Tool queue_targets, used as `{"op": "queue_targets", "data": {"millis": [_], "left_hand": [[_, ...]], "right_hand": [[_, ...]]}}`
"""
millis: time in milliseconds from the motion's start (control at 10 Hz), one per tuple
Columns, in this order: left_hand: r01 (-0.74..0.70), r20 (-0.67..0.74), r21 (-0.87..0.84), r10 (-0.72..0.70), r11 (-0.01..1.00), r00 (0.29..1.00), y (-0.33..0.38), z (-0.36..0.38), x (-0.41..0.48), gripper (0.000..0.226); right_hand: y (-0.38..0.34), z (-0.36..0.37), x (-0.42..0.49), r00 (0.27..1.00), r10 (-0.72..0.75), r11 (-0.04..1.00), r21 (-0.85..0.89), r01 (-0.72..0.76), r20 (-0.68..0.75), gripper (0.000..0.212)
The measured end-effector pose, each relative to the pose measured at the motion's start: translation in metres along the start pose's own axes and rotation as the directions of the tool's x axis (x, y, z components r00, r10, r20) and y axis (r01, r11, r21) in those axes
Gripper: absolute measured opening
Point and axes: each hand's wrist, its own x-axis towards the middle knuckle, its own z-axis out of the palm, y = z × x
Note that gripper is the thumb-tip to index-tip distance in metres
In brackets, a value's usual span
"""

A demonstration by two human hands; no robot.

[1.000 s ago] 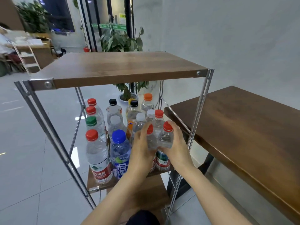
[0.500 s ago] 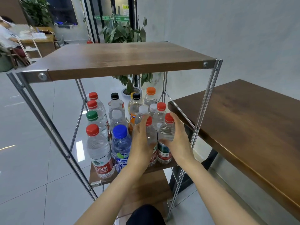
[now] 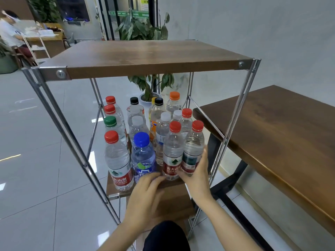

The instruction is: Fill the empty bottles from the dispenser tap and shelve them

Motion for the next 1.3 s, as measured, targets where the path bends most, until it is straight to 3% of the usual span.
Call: {"op": "queue_targets", "data": {"millis": [100,200,500,700,900,1100,1300], "left_hand": [[0.653,-0.022,-0.333,-0.698,0.68,0.716,0.013,0.0,-0.031,0.093],[0.795,0.026,-0.444,-0.881,0.413,0.472,0.026,-0.002,-0.018,0.127],[0.812,-0.08,-0.424,-0.909,0.402,0.409,0.008,0.006,0.011,0.142],[0.79,-0.152,-0.377,-0.874,0.484,0.462,-0.005,0.017,0.01,0.14],[0.8,-0.161,-0.382,-0.886,0.463,0.436,-0.001,0.025,0.015,0.14],[0.814,-0.167,-0.353,-0.887,0.461,0.43,0.0,0.026,0.014,0.139],[0.8,-0.141,-0.38,-0.884,0.464,0.445,0.025,0.006,0.001,0.118]], "right_hand": [[0.015,0.021,-0.015,0.988,0.151,0.988,0.026,-0.151,-0.006,0.129],[0.021,0.037,-0.017,0.973,0.23,0.973,-0.001,-0.23,-0.032,0.139],[0.032,0.048,-0.008,0.964,0.241,0.97,0.04,-0.238,-0.116,0.141],[0.041,0.051,0.0,0.957,0.248,0.968,0.064,-0.241,-0.148,0.138],[0.042,0.056,0.0,0.952,0.237,0.97,-0.005,-0.243,-0.192,0.137],[0.042,0.046,-0.001,0.961,0.248,0.966,-0.041,-0.254,-0.119,0.129],[0.026,0.023,-0.011,0.958,0.283,0.954,-0.115,-0.276,0.042,0.113]]}}
